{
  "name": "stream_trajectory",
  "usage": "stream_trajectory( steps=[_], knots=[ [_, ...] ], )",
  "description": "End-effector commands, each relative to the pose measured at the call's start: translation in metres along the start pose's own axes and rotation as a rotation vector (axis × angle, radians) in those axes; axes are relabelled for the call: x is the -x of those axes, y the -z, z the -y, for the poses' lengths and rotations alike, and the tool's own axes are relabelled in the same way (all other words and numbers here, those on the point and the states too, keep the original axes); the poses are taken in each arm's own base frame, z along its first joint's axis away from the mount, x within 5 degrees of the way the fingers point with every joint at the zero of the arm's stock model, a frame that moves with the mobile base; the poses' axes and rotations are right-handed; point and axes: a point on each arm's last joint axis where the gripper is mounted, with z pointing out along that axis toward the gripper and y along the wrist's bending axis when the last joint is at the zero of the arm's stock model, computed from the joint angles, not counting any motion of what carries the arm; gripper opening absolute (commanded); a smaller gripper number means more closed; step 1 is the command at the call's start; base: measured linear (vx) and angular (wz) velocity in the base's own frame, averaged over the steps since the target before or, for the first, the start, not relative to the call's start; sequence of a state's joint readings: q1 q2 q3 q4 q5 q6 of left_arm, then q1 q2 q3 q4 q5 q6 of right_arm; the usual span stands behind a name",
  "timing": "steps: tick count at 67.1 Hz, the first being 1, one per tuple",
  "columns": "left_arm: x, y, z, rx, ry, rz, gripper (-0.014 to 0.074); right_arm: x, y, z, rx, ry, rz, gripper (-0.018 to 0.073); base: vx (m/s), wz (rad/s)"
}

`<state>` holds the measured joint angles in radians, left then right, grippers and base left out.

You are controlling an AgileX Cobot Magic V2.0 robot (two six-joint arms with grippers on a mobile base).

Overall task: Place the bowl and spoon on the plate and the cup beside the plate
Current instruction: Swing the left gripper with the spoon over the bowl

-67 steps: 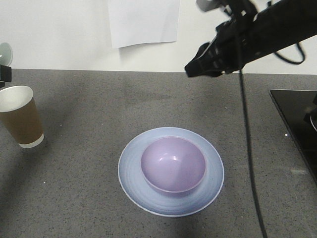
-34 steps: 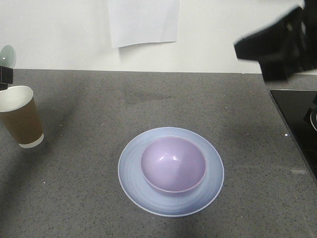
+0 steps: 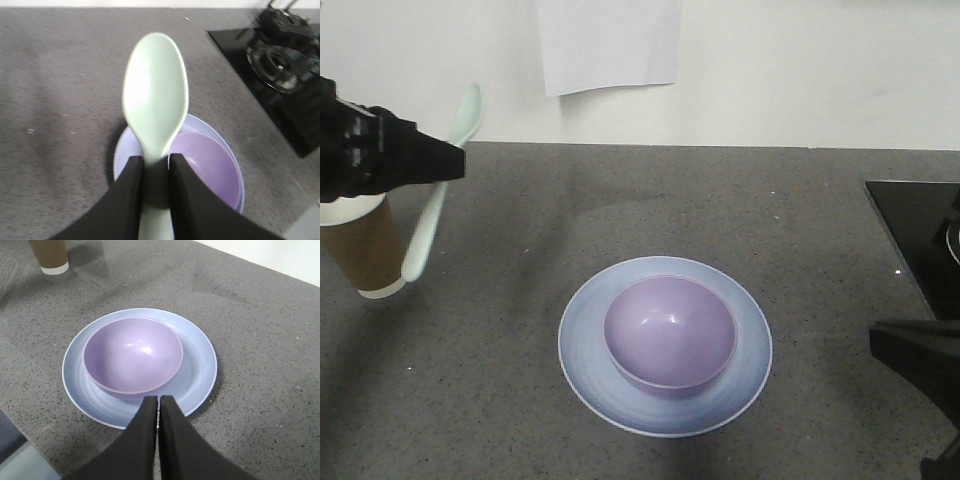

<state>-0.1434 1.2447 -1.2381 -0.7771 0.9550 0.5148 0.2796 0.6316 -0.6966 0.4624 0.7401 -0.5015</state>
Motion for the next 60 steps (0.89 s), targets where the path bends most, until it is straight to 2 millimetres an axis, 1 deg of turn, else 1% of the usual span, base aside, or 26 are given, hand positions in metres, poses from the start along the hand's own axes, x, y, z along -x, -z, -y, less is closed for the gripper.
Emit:
stream_trajectory(
  steps=[1, 11, 15, 19, 20, 28, 33, 36, 41, 50, 60],
  knots=[
    [0.008, -0.011, 0.012, -0.076, 0.004, 0.026, -0.0007, 0.008, 0.007, 0.002, -0.046, -0.008, 0.112, -0.0004, 0.0, 0.0],
    [0.004, -0.045, 0.023, -0.133, -0.016, -0.047, -0.0007, 0.007, 0.007, 0.002, -0.051, -0.003, 0.11, -0.0004, 0.0, 0.0],
    [0.005, -0.06, 0.032, -0.157, -0.05, -0.086, -0.0007, 0.007, 0.007, 0.003, -0.054, 0.001, 0.108, -0.0004, 0.0, 0.0],
    [0.01, -0.068, 0.045, -0.176, -0.088, -0.107, -0.0007, 0.007, 0.007, 0.003, -0.056, 0.003, 0.107, -0.0004, 0.0, 0.0],
    [0.012, -0.069, 0.046, -0.169, -0.093, -0.112, -0.0007, 0.007, 0.007, 0.003, -0.056, 0.003, 0.107, -0.0004, 0.0, 0.0],
    [0.026, -0.084, 0.071, -0.154, -0.196, -0.173, -0.0007, 0.007, 0.007, 0.003, -0.057, 0.005, 0.107, -0.0004, 0.0, 0.0],
    [0.027, -0.097, 0.078, -0.115, -0.232, -0.244, -0.0007, 0.007, 0.007, 0.003, -0.057, 0.005, 0.107, -0.0004, 0.0, 0.0],
    [0.024, -0.107, 0.083, -0.095, -0.262, -0.3, -0.0007, 0.007, 0.007, 0.003, -0.057, 0.004, 0.105, -0.0004, 0.0, 0.0],
    [0.016, -0.122, 0.085, -0.064, -0.284, -0.387, -0.0007, 0.007, 0.007, 0.003, -0.056, 0.004, 0.104, -0.0004, 0.0, 0.0],
    [0.0, -0.141, 0.085, -0.028, -0.316, -0.514, -0.0007, 0.007, 0.007, 0.003, -0.06, 0.009, 0.103, -0.0004, 0.0, 0.0],
    [-0.007, -0.155, 0.085, -0.024, -0.318, -0.549, -0.0007, 0.007, 0.007, 0.003, -0.061, 0.009, 0.104, -0.0004, 0.0, 0.0]
  ],
)
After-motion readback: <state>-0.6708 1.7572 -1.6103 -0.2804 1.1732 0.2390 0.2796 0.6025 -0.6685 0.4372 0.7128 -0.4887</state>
